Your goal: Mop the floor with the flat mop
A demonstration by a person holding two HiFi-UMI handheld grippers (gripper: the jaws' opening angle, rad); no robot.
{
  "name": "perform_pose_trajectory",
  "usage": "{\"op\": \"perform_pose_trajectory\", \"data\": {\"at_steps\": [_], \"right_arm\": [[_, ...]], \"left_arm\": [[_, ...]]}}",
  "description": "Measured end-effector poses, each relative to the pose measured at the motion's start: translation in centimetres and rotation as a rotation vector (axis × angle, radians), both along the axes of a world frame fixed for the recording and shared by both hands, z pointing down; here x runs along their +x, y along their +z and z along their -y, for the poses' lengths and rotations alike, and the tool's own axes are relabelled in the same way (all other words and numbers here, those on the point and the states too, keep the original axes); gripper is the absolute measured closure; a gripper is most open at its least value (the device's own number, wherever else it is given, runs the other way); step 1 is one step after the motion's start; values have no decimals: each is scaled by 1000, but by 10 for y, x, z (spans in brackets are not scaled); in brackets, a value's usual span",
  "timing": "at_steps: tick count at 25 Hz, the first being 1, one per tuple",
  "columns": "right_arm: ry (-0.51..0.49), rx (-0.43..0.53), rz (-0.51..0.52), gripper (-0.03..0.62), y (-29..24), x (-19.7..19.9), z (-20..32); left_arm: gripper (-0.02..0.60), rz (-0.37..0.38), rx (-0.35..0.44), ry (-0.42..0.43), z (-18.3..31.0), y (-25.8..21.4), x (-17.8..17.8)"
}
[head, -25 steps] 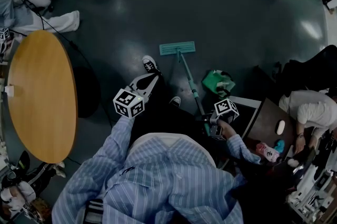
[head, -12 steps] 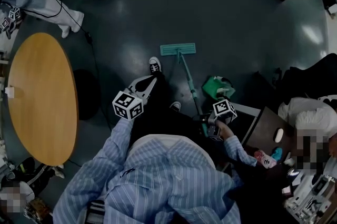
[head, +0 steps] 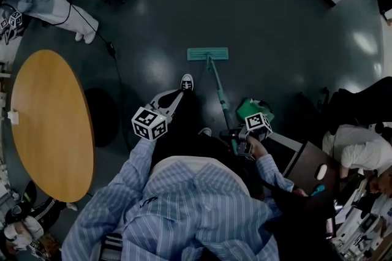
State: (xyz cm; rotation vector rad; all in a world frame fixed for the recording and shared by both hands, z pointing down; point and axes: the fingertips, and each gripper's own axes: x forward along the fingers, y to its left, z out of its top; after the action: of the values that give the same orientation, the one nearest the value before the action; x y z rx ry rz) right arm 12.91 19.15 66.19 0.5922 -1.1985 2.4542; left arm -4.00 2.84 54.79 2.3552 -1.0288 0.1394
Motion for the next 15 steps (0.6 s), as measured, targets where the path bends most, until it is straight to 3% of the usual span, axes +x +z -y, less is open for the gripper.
{"op": "perform_pose_trajectory", "data": {"at_steps": [7, 15], "right_arm": [[-9, -2, -15, 554, 0, -35, 83], [2, 18, -35, 554, -5, -53, 166]], "left_arm": [[574, -7, 14, 8, 72, -14, -23], [574, -7, -20, 43, 112, -16, -34]]}}
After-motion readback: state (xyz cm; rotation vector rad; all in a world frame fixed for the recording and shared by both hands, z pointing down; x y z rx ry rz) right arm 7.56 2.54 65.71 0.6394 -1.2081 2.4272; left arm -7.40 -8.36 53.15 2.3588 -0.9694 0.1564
